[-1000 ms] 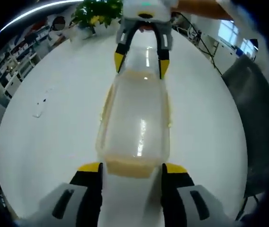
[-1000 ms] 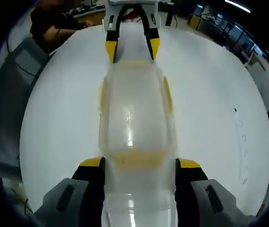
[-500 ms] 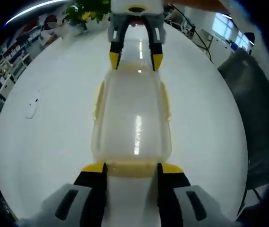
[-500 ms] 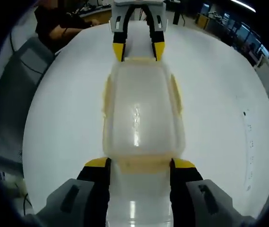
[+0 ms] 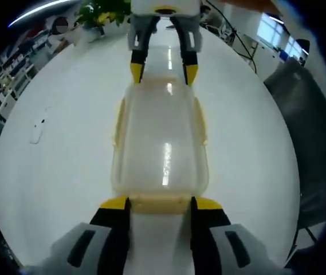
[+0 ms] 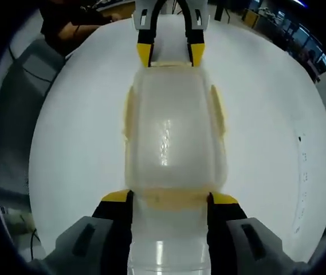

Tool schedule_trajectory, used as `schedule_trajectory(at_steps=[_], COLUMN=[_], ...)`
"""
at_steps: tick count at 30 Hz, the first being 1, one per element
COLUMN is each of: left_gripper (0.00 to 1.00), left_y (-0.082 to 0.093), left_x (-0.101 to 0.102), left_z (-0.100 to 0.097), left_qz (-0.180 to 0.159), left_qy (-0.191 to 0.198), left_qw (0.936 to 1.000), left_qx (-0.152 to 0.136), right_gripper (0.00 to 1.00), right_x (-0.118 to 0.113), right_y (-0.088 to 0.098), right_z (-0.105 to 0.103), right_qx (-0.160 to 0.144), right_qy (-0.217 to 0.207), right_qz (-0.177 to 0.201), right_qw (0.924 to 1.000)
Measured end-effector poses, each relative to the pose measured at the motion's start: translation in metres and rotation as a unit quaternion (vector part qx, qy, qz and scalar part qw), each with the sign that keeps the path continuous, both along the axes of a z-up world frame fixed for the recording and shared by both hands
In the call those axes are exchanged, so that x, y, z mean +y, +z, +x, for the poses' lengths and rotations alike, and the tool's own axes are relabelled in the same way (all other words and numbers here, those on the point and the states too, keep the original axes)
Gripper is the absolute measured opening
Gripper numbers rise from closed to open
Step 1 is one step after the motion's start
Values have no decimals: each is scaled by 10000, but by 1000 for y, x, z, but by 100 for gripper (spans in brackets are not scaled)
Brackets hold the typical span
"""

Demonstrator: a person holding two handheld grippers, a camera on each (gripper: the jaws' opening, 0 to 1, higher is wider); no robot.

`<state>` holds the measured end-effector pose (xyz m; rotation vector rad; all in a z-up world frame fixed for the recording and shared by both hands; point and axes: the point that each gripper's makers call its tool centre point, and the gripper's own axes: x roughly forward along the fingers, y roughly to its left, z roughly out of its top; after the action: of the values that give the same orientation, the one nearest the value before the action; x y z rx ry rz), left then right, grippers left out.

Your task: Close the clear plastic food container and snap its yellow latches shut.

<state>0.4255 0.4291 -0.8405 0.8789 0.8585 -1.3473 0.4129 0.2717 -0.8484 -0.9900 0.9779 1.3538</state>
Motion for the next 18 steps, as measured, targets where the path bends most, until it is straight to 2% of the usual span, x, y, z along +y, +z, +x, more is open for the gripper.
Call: schedule_trajectory(at_steps=[3,6,12,16,18], left_gripper=[36,35,34,34,34], left_y=[-1,-2,-4,-4,-5], left_x=[-1,0,-2,-1,-2], left_z=[-1,-2,-3,-3,-4], left_qz=[63,63,44,-17,66], left_qy=[-36,-38,-13,57,128], left_qw=[10000,10000,10000,10000,9999], left_qx=[-4,11,22,45,28], right_gripper=[45,38,36,36,36], right_x=[-1,-3,-5,-7,-6], right_y=[0,0,-1,0,0], right_z=[0,1,-3,-4,-7], right_qx=[-9,-37,-51,-62,-54], right_qy=[84,69,10,-12,-23], right_qz=[-95,-274,-391,-317,-303], right_qw=[9999,9996,9992,9995,9995])
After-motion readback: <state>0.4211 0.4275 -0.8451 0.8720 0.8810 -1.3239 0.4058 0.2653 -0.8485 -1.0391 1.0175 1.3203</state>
